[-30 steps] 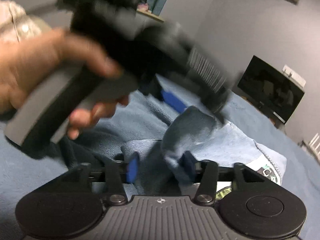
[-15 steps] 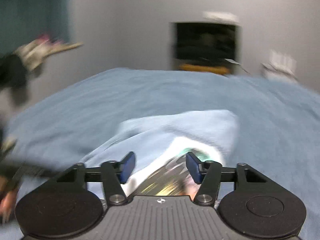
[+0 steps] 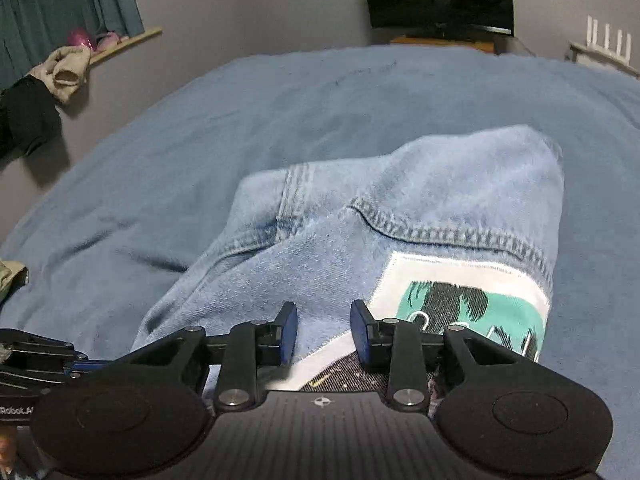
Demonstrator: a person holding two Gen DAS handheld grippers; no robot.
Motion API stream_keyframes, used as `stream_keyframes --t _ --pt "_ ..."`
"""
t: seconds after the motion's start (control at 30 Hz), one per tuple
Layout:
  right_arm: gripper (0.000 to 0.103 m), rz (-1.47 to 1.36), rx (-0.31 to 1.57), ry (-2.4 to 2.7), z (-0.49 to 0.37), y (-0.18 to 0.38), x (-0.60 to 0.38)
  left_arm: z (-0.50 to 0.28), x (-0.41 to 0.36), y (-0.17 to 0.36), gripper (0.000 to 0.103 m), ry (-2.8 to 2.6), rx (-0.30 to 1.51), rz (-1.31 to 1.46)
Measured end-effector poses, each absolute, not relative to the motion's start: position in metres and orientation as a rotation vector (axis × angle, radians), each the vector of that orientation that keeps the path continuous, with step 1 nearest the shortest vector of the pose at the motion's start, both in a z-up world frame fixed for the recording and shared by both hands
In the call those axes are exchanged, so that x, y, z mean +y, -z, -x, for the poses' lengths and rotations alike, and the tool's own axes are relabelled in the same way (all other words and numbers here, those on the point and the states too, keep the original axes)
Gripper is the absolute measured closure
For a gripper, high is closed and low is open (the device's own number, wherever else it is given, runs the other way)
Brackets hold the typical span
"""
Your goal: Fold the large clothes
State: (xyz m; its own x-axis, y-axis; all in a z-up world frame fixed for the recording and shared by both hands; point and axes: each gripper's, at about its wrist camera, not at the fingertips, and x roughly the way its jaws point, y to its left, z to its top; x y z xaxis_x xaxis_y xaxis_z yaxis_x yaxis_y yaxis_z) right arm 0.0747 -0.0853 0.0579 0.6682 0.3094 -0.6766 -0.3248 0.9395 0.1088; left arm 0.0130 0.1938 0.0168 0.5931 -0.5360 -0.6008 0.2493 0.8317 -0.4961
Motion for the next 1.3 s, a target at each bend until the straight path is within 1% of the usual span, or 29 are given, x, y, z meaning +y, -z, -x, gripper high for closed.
stream_keyframes --t 0.03,0.07,0.1,0.13,0.3,0.43,0.47,0.53,0.6,0.7,0.73,0.83,0.93,1.07,1.1,1.17,1.23,1.3 --pt "0.065 0.018 0.731 -0.36 -0.078 -0.058 -0.087 -0.013 0.194 -0.016 0.098 0.469 0.819 0.381" --pt "0.062 0.02 0.692 -0.362 -0.06 -0.063 -0.091 -0.014 0.193 -0.016 0.098 0.468 0.821 0.381" --pt "0.052 0.036 0.649 -0.367 -0.041 -0.068 -0.095 -0.014 0.194 -0.015 0.098 0.47 0.822 0.385" --pt "0.044 0.063 0.616 -0.372 -0.023 -0.075 -0.099 -0.015 0.194 -0.015 0.098 0.471 0.823 0.385" --pt "0.045 0.196 0.561 -0.409 0.056 -0.086 -0.111 -0.014 0.192 -0.015 0.099 0.469 0.826 0.373" --pt "0.045 0.323 0.586 -0.434 0.066 -0.07 -0.093 -0.011 0.191 -0.017 0.099 0.46 0.827 0.366" --pt "0.044 0.367 0.578 -0.432 0.071 -0.066 -0.089 -0.011 0.191 -0.016 0.099 0.46 0.827 0.368" --pt "0.034 0.483 0.564 -0.389 0.081 -0.059 -0.078 -0.013 0.192 -0.015 0.099 0.459 0.829 0.375" --pt "0.033 0.608 0.556 -0.329 0.079 -0.038 -0.068 -0.013 0.191 -0.015 0.099 0.46 0.827 0.375" --pt "0.034 0.664 0.542 -0.289 0.077 -0.023 -0.065 -0.013 0.191 -0.015 0.099 0.464 0.825 0.37" --pt "0.035 0.674 0.55 -0.285 0.077 -0.02 -0.066 -0.012 0.191 -0.015 0.099 0.467 0.822 0.372" --pt "0.051 0.646 0.565 -0.287 0.077 -0.021 -0.072 -0.008 0.194 -0.021 0.099 0.501 0.792 0.4" --pt "0.058 0.52 0.608 -0.26 0.071 -0.029 -0.093 -0.001 0.19 -0.031 0.098 0.59 0.77 0.4" --pt "0.059 0.347 0.75 -0.258 0.056 -0.023 -0.123 -0.004 0.176 -0.02 0.098 0.631 0.843 0.321" --pt "0.058 0.332 0.762 -0.265 0.054 -0.024 -0.124 -0.004 0.177 -0.02 0.098 0.62 0.845 0.312" --pt "0.057 0.323 0.74 -0.3 0.057 -0.034 -0.121 -0.006 0.181 -0.019 0.096 0.583 0.848 0.298" --pt "0.055 0.296 0.704 -0.359 0.061 -0.045 -0.12 -0.008 0.184 -0.015 0.092 0.553 0.859 0.292" --pt "0.056 0.259 0.612 -0.401 0.066 -0.062 -0.119 -0.007 0.182 -0.015 0.089 0.547 0.86 0.276"
